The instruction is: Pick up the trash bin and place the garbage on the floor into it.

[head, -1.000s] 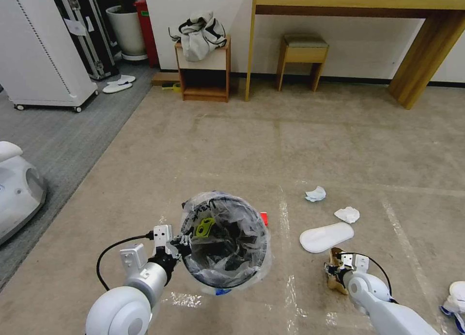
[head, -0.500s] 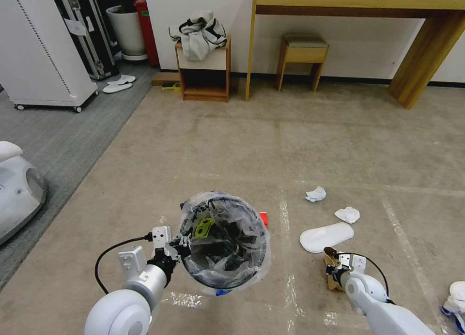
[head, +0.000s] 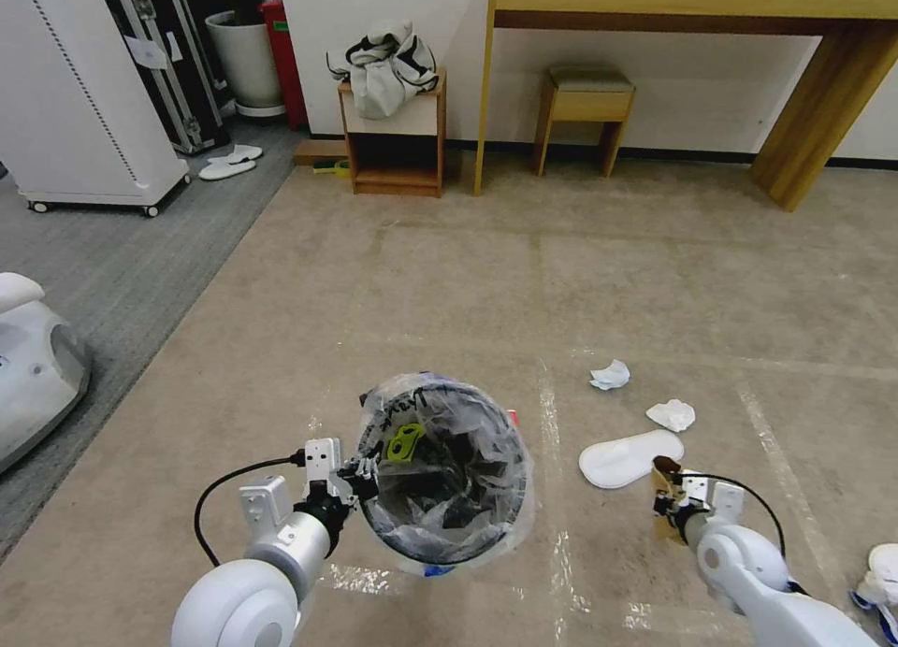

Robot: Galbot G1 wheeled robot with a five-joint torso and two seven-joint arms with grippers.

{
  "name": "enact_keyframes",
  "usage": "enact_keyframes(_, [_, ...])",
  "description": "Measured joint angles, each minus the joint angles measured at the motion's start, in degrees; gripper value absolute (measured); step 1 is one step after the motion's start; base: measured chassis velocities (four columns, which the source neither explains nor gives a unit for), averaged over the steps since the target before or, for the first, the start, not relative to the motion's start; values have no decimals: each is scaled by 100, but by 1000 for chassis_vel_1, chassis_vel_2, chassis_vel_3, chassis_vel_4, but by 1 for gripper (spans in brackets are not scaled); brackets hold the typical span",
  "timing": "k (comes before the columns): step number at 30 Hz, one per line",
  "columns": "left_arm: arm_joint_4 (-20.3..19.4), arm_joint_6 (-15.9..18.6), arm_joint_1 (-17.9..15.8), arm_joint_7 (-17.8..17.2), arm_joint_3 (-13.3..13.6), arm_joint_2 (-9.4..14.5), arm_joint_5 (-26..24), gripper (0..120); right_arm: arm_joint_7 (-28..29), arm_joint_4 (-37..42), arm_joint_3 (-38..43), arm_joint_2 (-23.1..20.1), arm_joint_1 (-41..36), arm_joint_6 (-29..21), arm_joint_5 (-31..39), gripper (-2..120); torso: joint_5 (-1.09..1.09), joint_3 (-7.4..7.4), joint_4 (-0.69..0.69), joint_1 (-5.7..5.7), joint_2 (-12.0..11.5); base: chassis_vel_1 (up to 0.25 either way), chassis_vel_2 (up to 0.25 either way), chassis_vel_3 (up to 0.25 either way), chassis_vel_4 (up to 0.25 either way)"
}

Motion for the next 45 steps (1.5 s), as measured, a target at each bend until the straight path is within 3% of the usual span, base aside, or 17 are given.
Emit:
enact_keyframes(4, [31, 5, 11, 9, 43, 20, -13, 1, -1, 540, 355, -120, -341, 1, 29, 0, -1, 0, 0, 0, 0, 0, 0, 0, 0])
enact_keyframes(9, [20, 54, 109, 53, 170, 21, -25, 1, -308, 1923, 1249, -323, -1077, 108, 96, 0, -2, 0, 1, 0, 1, 0, 0, 0, 0])
enact_keyframes(21, [-107, 132, 329, 81, 11, 17, -290, 1, -1311, 3699, 2082, -420, -1361, 577, 344, 0, -2, 0, 2, 0, 0, 0, 0, 0, 0])
enact_keyframes(29, [-292, 306, 235, -372, -80, 213, -1430, 1, -2330, 4203, 2116, -482, -1473, 956, 336, 0, -2, 0, 2, 0, 0, 0, 0, 0, 0])
enact_keyframes(33, [-420, 377, 60, -836, -87, 421, -2403, 1, -3149, 4294, 2226, -551, -1590, 1238, 397, 0, -1, 0, 1, 0, 0, 0, 0, 0, 0])
enact_keyframes(45, [-496, 435, -118, -1248, 15, 523, -3079, 1, -4493, 4302, 2359, -550, -1953, 1547, 407, 0, -1, 0, 1, 0, -1, 0, 0, 0, 0])
